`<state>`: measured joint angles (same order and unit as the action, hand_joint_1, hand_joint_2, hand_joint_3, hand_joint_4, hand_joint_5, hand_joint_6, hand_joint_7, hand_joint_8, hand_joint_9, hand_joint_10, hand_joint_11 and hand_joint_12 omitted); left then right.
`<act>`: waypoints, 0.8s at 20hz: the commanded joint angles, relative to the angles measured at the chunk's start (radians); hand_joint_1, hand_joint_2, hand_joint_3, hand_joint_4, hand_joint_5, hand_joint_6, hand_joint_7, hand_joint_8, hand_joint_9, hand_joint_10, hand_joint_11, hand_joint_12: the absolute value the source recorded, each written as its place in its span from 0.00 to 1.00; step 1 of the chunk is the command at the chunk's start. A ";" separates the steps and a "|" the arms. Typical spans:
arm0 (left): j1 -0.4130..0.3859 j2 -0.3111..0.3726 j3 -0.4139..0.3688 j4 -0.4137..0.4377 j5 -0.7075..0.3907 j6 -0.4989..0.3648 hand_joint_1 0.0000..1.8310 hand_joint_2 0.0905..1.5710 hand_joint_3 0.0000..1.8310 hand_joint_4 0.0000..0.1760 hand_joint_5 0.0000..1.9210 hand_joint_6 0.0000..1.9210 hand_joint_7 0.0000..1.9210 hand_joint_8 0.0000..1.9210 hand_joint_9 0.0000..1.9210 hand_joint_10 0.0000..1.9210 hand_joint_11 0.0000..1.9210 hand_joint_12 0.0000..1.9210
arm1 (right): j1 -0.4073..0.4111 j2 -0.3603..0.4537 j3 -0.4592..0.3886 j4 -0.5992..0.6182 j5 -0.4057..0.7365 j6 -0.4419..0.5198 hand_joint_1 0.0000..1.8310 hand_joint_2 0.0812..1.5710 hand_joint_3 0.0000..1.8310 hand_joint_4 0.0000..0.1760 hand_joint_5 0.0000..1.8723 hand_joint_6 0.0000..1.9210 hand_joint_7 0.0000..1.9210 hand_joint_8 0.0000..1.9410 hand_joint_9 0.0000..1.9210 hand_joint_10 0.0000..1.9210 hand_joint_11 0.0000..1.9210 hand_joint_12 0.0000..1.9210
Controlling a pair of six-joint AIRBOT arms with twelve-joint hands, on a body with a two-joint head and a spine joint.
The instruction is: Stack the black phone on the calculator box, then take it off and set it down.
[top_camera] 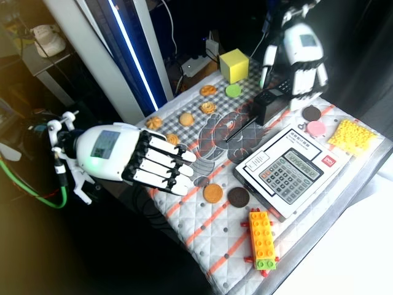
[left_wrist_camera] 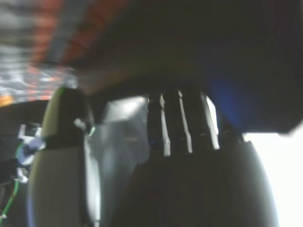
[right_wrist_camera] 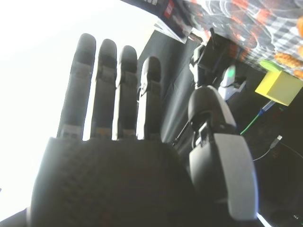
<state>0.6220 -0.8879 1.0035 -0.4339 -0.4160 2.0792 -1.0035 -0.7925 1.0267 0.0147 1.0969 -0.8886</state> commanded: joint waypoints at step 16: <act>-0.019 0.073 -0.051 0.167 -0.247 -0.300 0.74 0.72 0.00 0.00 0.40 0.64 0.45 0.60 0.49 0.63 0.41 0.73 | -0.002 0.007 -0.001 0.024 0.126 0.011 0.13 0.86 0.00 0.45 0.28 0.00 0.31 0.00 0.28 0.00 0.26 0.01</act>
<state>0.6132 -0.8185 0.9504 -0.2523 -0.5201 1.7695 -1.0111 -0.7910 1.0237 0.0166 1.1027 -0.8806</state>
